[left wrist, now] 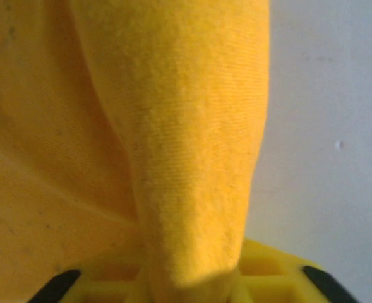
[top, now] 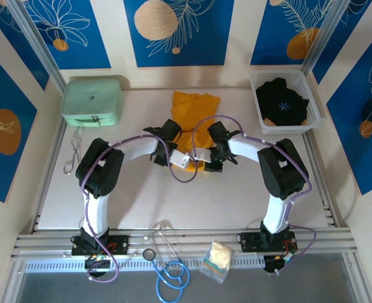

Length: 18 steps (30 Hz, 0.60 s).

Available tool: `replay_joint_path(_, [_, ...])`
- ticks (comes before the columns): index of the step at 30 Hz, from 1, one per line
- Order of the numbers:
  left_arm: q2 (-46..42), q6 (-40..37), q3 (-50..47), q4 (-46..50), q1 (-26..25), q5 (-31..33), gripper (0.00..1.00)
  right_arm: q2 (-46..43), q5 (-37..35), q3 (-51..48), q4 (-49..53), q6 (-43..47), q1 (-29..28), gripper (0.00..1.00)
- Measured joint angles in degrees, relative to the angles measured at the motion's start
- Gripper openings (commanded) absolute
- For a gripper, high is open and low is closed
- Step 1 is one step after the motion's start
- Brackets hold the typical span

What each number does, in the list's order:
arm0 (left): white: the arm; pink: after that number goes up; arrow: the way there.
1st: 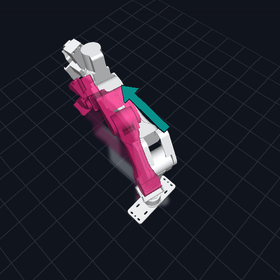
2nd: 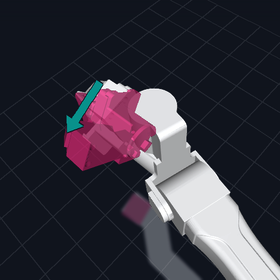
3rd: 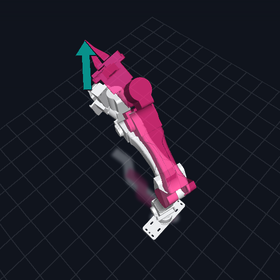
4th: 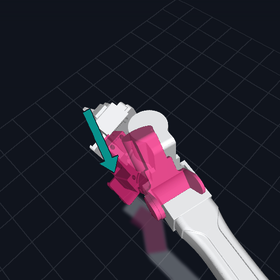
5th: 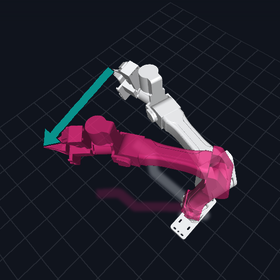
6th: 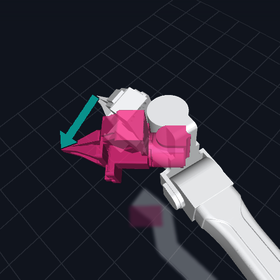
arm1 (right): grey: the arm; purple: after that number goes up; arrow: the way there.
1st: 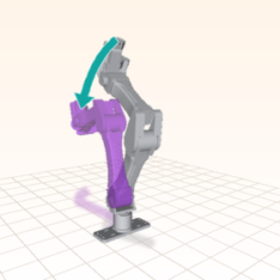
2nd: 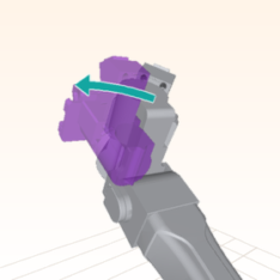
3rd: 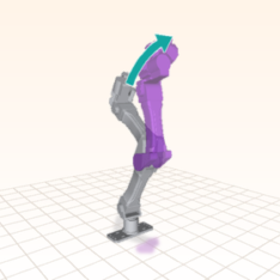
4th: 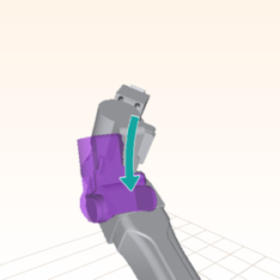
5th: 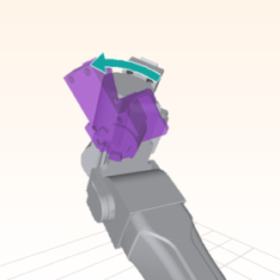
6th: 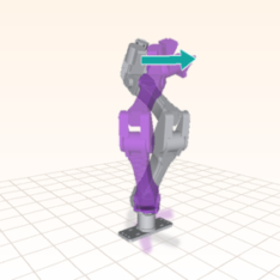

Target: Fold and stack the t-shirts

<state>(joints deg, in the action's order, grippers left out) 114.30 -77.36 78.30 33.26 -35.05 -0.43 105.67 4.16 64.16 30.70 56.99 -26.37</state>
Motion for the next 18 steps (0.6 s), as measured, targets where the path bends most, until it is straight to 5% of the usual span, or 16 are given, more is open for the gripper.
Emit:
replay_joint_path(1, [0.00, 0.33, -0.02, 0.09, 0.00, 0.00, 0.01, 0.04, 0.24, 0.13, 0.24, 0.31, 0.00, 0.00])
replay_joint_path(9, [-3.17, 2.16, -4.76, -4.90, 0.02, 0.48, 0.00, -1.16, 0.37, -0.42, 1.53, -0.24, -0.11, 0.00])
replay_joint_path(18, [-24.98, 6.58, -17.88, -5.66, -3.85, 1.01, 0.00, -21.42, -1.62, -8.24, 5.25, -5.01, -6.67, 0.00])
